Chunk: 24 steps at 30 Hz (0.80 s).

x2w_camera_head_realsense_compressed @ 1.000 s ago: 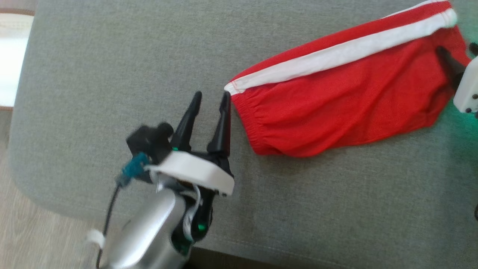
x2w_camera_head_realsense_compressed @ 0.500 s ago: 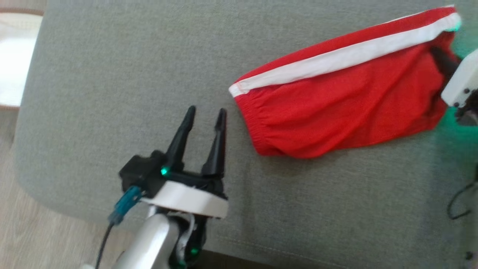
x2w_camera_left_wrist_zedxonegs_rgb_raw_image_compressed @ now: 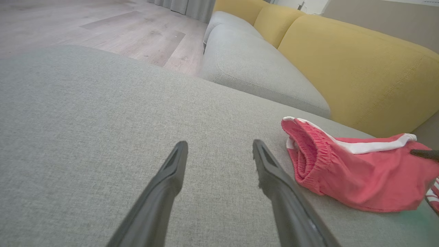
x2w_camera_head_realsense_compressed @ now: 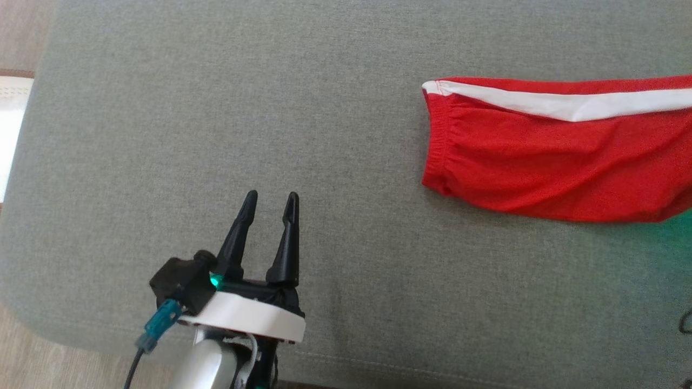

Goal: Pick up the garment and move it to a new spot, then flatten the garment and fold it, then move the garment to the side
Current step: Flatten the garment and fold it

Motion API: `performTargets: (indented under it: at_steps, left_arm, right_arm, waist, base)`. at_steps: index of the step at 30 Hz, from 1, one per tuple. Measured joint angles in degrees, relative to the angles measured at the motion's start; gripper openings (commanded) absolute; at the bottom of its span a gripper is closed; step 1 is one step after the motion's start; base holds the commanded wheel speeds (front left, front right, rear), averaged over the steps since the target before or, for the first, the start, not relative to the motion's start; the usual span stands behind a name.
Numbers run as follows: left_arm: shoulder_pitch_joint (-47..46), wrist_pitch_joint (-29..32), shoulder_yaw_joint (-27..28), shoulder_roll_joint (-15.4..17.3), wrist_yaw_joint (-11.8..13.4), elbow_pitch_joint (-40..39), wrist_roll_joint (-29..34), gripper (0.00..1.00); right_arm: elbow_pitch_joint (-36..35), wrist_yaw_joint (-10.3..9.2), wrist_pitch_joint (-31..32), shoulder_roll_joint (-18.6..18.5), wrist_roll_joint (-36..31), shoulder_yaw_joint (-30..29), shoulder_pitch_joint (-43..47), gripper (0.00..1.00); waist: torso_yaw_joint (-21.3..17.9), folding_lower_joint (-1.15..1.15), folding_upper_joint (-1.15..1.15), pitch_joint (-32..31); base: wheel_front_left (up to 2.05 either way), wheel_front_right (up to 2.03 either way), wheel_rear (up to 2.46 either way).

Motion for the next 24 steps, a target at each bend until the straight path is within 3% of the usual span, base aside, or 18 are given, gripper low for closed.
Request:
performTargets:
  at_steps: [6, 10, 14, 18, 24]
  left_arm:
    - [0.1, 0.0, -0.65, 0.0, -0.01, 0.71, -0.94, 1.0]
    - [0.79, 0.0, -0.66, -0.01, -0.01, 1.02, -0.92, 1.0]
    - [0.98, 0.0, -0.64, 0.0, 0.0, 1.13, -0.48, 1.0]
    - [0.99, 0.0, -1.25, 0.0, 0.01, 1.24, -0.31, 1.0]
    - [1.02, 0.0, -1.36, 0.0, 0.07, 1.26, -0.32, 1.0]
  right_arm:
    - [-7.94, 0.0, 5.52, 2.97, -0.23, 6.83, -1.49, 0.0]
    - [-9.2, 0.0, 7.09, 3.11, 7.24, 15.74, -0.05, 0.0]
    - [-4.44, 0.0, 0.73, 3.14, 14.3, 26.57, 4.14, 0.0]
    - [2.5, 0.0, -9.05, 3.11, 17.17, 36.33, 5.89, 0.0]
    - [13.15, 0.0, -21.06, 2.99, 22.31, 44.58, 4.33, 0.0]
  waist:
    - [0.66, 0.0, 0.0, -0.88]
    - [1.26, 0.0, 0.0, -1.5]
    - [1.85, 0.0, 0.0, -2.19]
    - [2.65, 0.0, 0.0, -2.97]
    - [3.6, 0.0, 0.0, -4.03]
  base:
    - [0.0, 0.0, 0.0]
    - [0.0, 0.0, 0.0]
    - [0.0, 0.0, 0.0]
    - [0.0, 0.0, 0.0]
    - [0.0, 0.0, 0.0]
